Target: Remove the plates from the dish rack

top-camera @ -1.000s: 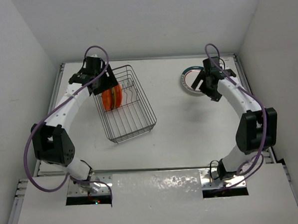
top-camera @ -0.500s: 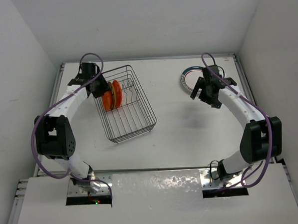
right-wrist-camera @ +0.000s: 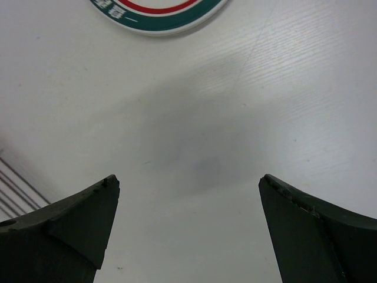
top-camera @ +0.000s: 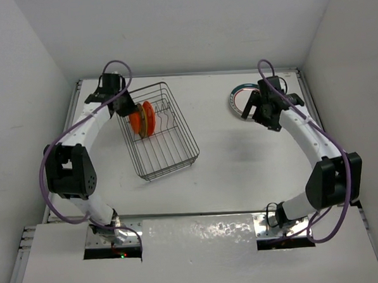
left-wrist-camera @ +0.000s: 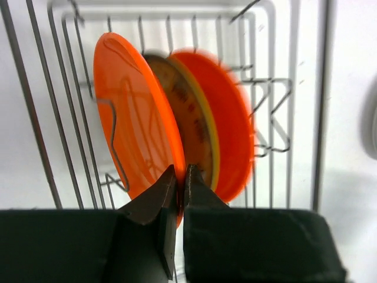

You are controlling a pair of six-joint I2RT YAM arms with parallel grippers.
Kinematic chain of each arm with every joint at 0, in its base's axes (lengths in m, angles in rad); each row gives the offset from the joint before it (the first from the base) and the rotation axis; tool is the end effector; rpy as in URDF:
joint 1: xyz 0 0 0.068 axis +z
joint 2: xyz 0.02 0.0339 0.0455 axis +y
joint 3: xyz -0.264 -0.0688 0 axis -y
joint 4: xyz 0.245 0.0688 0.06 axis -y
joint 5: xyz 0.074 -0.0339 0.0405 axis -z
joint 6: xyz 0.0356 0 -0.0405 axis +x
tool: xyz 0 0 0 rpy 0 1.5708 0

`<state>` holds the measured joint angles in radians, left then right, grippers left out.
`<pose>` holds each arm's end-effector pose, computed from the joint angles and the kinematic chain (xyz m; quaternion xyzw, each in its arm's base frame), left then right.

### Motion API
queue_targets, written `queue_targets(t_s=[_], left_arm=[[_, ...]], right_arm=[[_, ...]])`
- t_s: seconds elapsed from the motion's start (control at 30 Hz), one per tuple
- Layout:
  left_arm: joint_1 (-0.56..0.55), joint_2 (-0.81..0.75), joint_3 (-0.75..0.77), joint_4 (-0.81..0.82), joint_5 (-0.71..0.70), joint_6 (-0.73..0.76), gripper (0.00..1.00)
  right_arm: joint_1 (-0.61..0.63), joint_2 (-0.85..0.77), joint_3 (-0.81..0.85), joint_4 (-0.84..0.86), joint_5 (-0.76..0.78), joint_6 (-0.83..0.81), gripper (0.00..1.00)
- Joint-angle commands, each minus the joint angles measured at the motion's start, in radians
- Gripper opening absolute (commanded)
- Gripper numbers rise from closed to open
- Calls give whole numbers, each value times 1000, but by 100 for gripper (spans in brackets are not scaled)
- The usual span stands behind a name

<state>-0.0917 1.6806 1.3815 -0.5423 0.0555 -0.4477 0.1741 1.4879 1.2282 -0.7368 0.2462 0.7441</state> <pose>0.3720 -0.0362 0.2794 -0.1556 0.9209 -0.1200 0.3367 0.3061 0.0450 0.2806 0.3010 0.9036 0.0190 0.3042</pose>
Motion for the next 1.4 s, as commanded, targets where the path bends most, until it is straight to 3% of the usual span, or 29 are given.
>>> queue_targets(t_s=[0.0, 0.17, 0.23, 0.3, 0.33, 0.43, 0.47, 0.57, 0.77, 0.9, 1.03, 1.1, 1.13, 1.17, 1.3, 1.33, 1.37], left_arm=[[9, -51, 137, -42, -51, 108, 0], [-3, -104, 220, -77, -62, 202, 0], [-29, -125, 241, -59, -18, 303, 0], [-147, -139, 248, -30, 10, 454, 0], [-274, -140, 249, -13, -23, 524, 0], [-501, -75, 293, -22, -167, 696, 0], [-540, -46, 319, -40, -192, 742, 0], [-624, 48, 389, -56, -226, 779, 0], [-714, 117, 478, -39, -212, 811, 0], [-738, 143, 498, -27, -235, 822, 0], [-743, 160, 496, -21, -203, 805, 0], [-747, 165, 495, -25, -180, 797, 0], [-749, 165, 484, -22, -174, 788, 2], [-750, 163, 476, -18, -181, 782, 10], [-750, 116, 395, 28, -192, 758, 13], [-750, 84, 343, 68, -189, 754, 12], [-750, 70, 320, 82, -180, 753, 5]], right_arm=[[11, -60, 73, -3, -41, 29, 99], [27, -83, 143, 39, -177, 86, 99], [27, -58, 201, 79, -284, 121, 99], [27, -5, 267, 135, -375, 199, 99], [31, 21, 301, 137, -434, 240, 99], [54, 139, 508, 55, -444, 230, 99], [56, 170, 627, -29, -440, 221, 99], [59, 261, 755, -152, -432, 167, 99], [73, 230, 556, -122, -490, 113, 94], [88, 177, 446, -90, -476, 101, 77], [88, 108, 245, 104, -551, 188, 49], [87, 95, 208, 158, -570, 228, 23], [87, 95, 194, 169, -553, 230, 0], [87, 91, 191, 163, -527, 230, 0], [62, 54, 64, 247, -461, 274, 0], [58, 46, 36, 276, -469, 290, 0], [51, 40, -2, 312, -475, 313, 0]])
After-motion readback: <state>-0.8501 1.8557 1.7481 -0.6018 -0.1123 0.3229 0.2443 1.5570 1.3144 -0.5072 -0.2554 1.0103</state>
